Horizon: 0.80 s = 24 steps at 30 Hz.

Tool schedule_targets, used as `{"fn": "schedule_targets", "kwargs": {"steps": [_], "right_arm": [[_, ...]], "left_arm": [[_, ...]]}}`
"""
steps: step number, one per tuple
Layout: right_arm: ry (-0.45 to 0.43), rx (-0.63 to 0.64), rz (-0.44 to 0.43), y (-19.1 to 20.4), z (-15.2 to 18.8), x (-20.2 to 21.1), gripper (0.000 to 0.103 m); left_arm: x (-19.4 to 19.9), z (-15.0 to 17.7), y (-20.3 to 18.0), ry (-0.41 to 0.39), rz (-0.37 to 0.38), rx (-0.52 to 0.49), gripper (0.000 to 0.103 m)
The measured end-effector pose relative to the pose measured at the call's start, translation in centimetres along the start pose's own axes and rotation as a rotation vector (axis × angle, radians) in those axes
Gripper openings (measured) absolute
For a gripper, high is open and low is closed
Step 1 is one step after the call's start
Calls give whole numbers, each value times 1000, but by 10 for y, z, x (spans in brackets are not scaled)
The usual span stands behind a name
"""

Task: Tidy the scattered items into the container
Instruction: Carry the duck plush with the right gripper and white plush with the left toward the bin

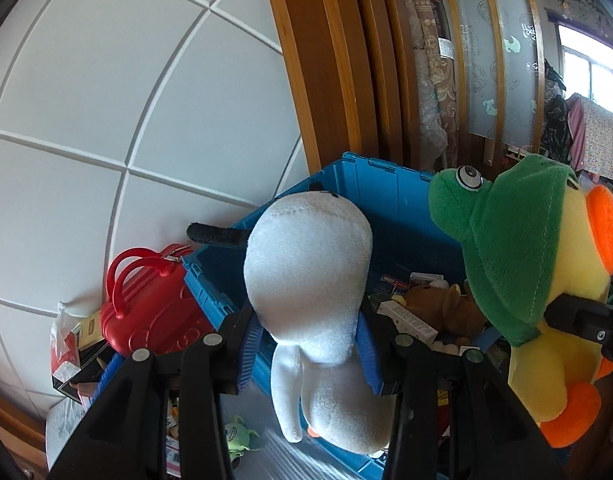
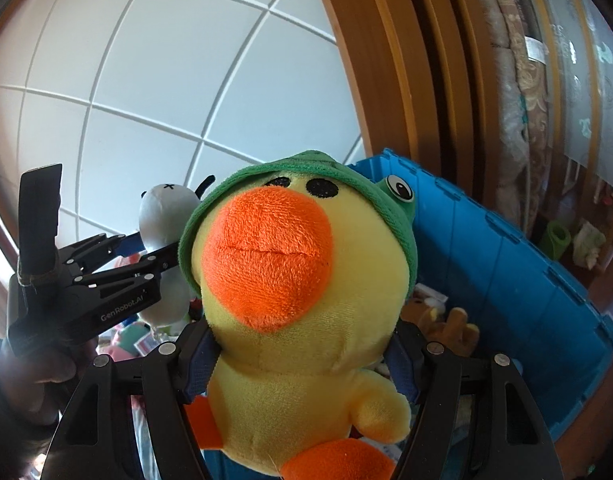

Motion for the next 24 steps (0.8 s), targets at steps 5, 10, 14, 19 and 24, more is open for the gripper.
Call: {"fn": "schedule_targets", "kwargs": {"steps": [5, 10, 14, 19, 24], "right_arm": [[-5, -30, 38, -23, 0, -5, 71], [-2, -55, 64, -35, 0, -9, 71], [0, -69, 80, -47, -3, -18, 71], [3, -81, 93, -60, -6, -23, 71], [4, -89, 103, -66, -8, -28, 71]], "left_arm": [[-13, -12, -21, 3, 30, -21, 42], [-24, -22, -34, 5, 51, -35, 42], [-32, -30, -42, 3, 62, -40, 42], [-40, -39, -47, 0, 70, -49, 42], [-51, -45, -49, 7, 78, -54, 42]]}}
Point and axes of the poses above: each gripper's, at about its wrist camera, not at the fingertips, and x roughly against the way its jaws point, y to its left, z to its underside, the point moved 5 cm from there along -x, roughly the way its jaws point, and after that the axes turned 3 degrees about -z, right-handed, at the moved point
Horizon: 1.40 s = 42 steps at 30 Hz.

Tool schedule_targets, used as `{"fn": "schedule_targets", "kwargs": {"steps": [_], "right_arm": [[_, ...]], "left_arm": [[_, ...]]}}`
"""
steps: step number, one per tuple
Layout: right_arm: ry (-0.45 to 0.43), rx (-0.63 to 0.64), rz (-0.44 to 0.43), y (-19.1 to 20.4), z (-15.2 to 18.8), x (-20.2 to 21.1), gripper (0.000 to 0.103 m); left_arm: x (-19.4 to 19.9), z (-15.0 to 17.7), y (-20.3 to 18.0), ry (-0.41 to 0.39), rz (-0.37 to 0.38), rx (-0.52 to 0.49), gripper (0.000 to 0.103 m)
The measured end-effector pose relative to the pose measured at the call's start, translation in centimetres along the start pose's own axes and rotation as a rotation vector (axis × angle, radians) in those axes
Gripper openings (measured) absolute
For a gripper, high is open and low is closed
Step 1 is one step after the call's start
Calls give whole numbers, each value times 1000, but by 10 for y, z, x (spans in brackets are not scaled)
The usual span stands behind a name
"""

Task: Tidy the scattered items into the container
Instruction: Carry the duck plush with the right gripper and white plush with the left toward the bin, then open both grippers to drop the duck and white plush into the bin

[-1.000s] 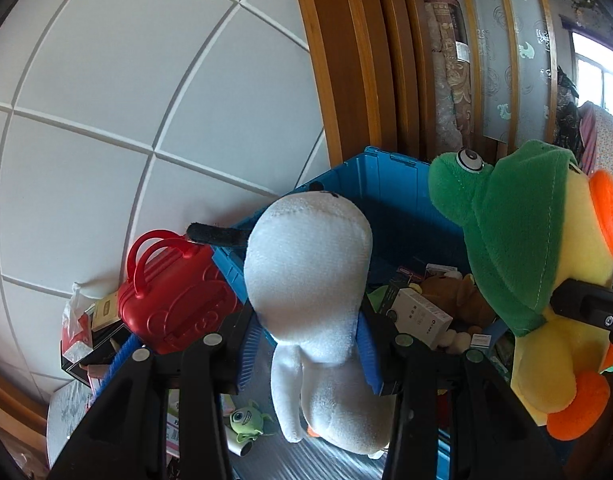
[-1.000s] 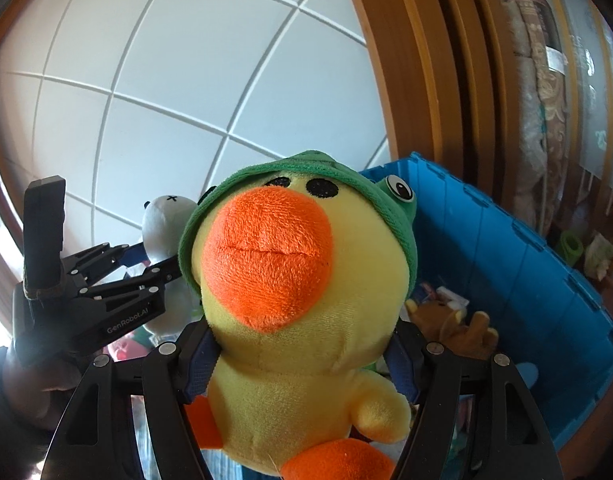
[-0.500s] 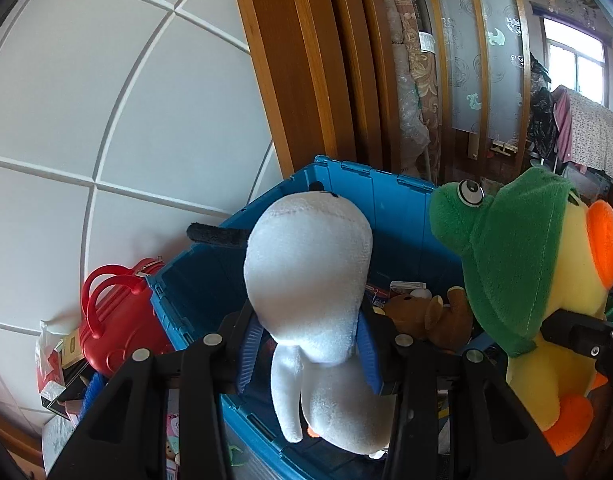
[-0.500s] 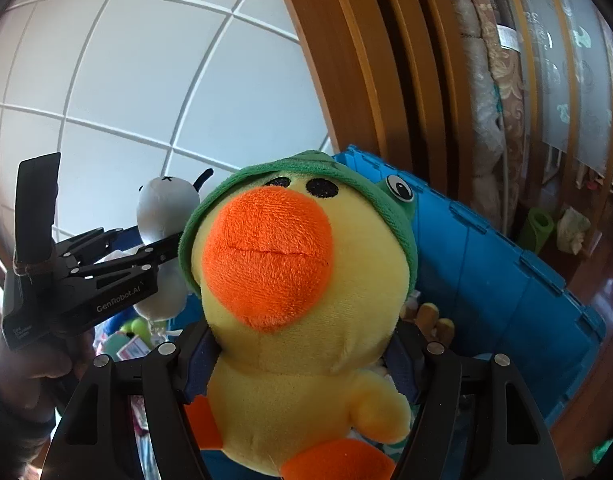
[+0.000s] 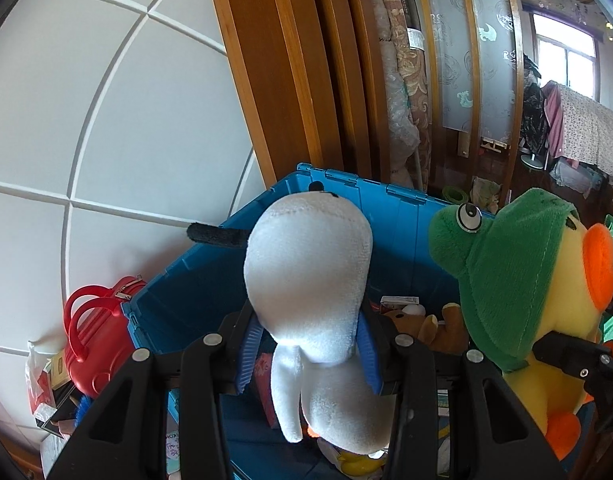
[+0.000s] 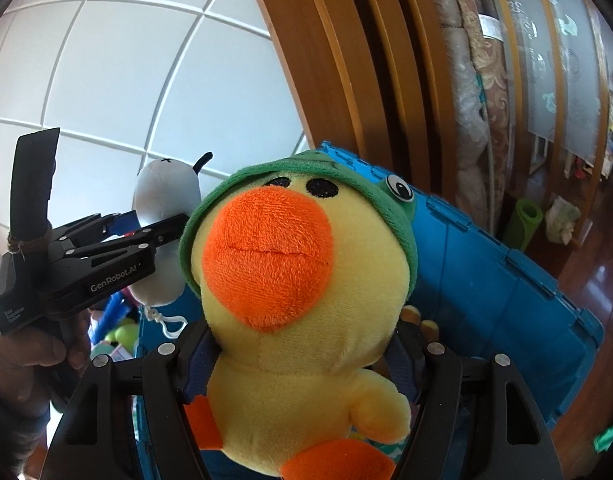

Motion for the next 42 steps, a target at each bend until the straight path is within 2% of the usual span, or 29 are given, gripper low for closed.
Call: {"fn": "schedule_targets", "kwargs": {"steps": [14, 16, 17, 18, 19, 20, 21, 27, 36, 42], "right_arm": [[10, -6, 26, -5, -6, -14, 73], [5, -7, 30, -7, -7, -15, 79], [0, -9, 33, -8, -8, -15, 91], [-1, -11, 37, -9, -9, -16, 102], [-4, -19, 36, -11, -10, -16, 103], [-9, -29, 37, -12, -11, -16, 103], [-15, -35, 37, -14, -11, -15, 103], [-20, -41, 26, -11, -12, -13, 103], [-1, -1, -15, 8, -11, -15, 103], [1, 41, -54, 31, -12, -14, 103]], "left_arm": [[-19, -9, 1, -1, 20, 7, 42], [-20, -11, 4, -6, 37, 35, 45], [-20, -12, 5, -7, 49, 51, 47], [-21, -12, 5, -2, 61, 57, 60], [-23, -11, 4, 4, 72, 58, 88], [-22, -10, 5, 1, 80, 65, 101], [-21, -9, 8, -5, 80, 76, 103], [-24, 11, 20, 37, 72, 90, 103], [3, 30, 28, 21, 90, 82, 103], [25, 44, 46, 22, 49, 113, 103]]}}
Point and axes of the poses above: each gripper's, at about its wrist camera, not at the fingertips, and x roughly against the way its jaws point, y to its left, z to its underside, the point moved 5 cm from there along -x, roughly the way its jaws point, and after that the axes turned 3 degrees about -z, right-handed, at the moved point
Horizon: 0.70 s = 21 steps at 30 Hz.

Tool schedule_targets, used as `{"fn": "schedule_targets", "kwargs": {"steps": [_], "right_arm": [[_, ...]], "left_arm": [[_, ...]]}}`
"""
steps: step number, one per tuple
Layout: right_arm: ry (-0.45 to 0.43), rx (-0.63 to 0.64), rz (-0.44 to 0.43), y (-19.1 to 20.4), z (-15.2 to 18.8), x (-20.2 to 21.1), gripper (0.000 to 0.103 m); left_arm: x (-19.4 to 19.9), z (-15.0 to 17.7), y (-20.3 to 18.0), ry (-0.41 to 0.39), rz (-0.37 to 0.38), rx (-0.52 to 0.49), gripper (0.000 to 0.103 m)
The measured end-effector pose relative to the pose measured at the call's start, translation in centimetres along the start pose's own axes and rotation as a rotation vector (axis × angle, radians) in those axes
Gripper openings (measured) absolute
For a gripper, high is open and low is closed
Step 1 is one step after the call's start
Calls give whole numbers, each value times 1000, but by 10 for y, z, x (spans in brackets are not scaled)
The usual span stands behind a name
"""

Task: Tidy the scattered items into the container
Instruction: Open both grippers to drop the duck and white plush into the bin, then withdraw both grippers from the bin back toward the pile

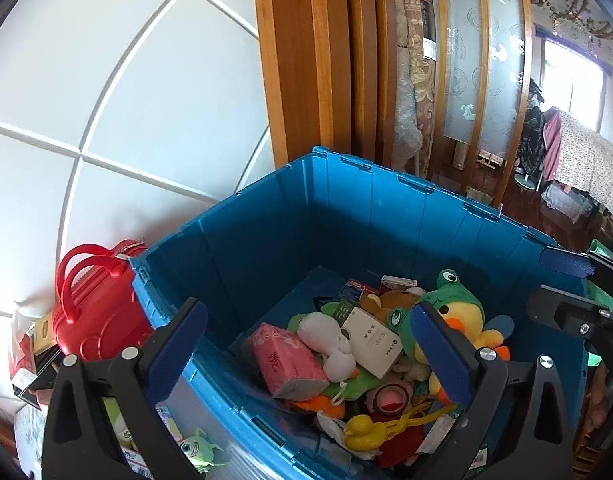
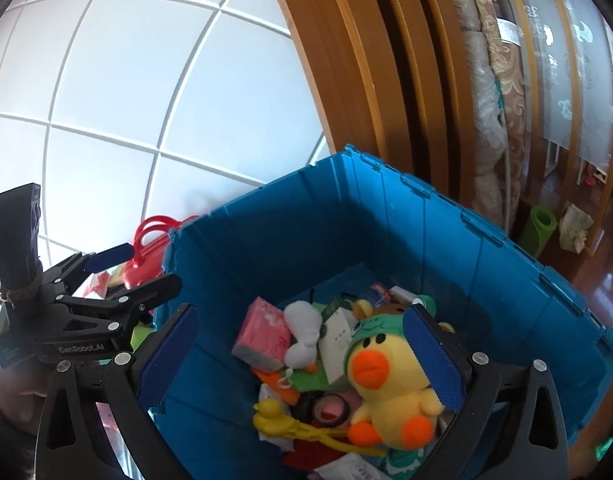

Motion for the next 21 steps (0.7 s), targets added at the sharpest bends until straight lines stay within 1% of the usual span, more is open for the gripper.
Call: {"fn": "schedule_targets", "kwargs": {"steps": [7, 13, 21], "right_arm": [[11, 55, -51, 30, 6, 4, 103], [21, 104, -98, 59, 14, 11, 103], [37, 159, -148, 101, 36, 25, 103]], "left_arm": [[25, 28, 28, 11, -39, 75, 103], [50, 59, 48, 16, -86, 124, 103], [87, 104, 73, 22, -150, 182, 103]]}}
Point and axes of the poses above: each gripper's, at about its wrist camera, not at the fingertips, and x roughly against the way its jaws point, y to its left, z to its underside, the point moved 5 cm from there along -x, roughly the way its jaws point, and after that the axes turned 3 degrees about -z, right-handed, at the moved point
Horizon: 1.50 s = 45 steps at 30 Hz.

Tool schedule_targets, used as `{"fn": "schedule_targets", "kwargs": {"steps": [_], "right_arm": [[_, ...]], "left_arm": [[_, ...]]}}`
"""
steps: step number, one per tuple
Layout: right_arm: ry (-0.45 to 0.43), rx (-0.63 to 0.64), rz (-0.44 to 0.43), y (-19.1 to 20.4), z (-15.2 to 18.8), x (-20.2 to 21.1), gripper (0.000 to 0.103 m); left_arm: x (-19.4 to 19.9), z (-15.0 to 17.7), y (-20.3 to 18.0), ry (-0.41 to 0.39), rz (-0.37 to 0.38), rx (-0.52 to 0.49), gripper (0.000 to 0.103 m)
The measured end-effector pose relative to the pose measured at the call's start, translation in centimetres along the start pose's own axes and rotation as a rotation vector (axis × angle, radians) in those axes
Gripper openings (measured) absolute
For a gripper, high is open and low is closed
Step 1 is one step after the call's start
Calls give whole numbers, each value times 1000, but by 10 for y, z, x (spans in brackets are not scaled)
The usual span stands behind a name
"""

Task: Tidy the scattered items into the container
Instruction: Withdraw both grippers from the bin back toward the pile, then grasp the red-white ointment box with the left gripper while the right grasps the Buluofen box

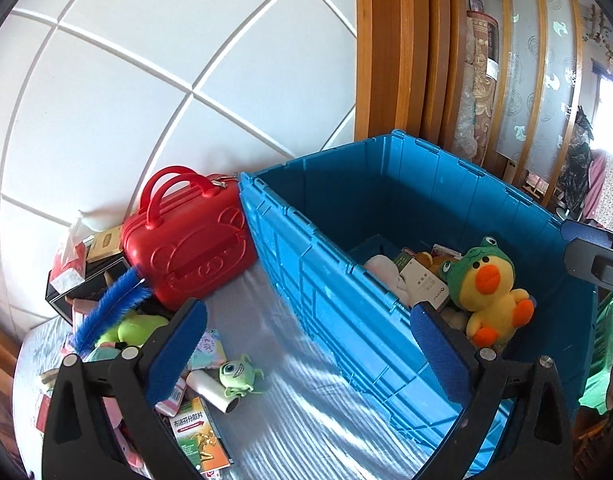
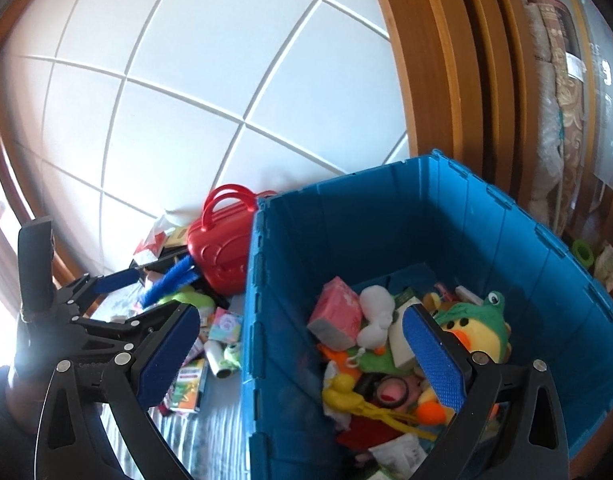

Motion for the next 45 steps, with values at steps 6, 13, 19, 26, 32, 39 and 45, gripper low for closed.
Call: {"fn": "schedule_targets", "kwargs": {"steps": [6, 13, 19, 26, 32, 39, 45], "right_arm": [[34, 15, -26, 28, 21, -1, 103], [70, 46, -57, 70, 42, -6, 103], [116, 82, -81, 113, 62, -19, 103], [185, 137, -87, 165, 93, -48, 103], [263, 161, -88, 199, 127, -82, 103], [358, 183, -85, 231, 166, -126, 103], [441, 166, -80, 244, 206, -172, 103]], "left_arm": [[23, 38, 25, 18, -33, 40, 103], [46, 87, 59, 60, -67, 87, 103], [58, 140, 110, 119, -114, 159, 103], [64, 213, 179, 204, -157, 287, 103], [68, 274, 225, 263, -228, 324, 103], [55, 342, 277, 326, -283, 390, 98], [27, 395, 305, 372, -303, 411, 92]]}}
Point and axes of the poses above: each gripper's, at about its wrist camera, not at the fingertips, and x roughly against the way its jaws point, y to its left, z to its underside, the point moved 5 cm from there along -x, roughly the way its jaws point, and after that the axes turned 3 degrees about -z, right-handed, at the moved point
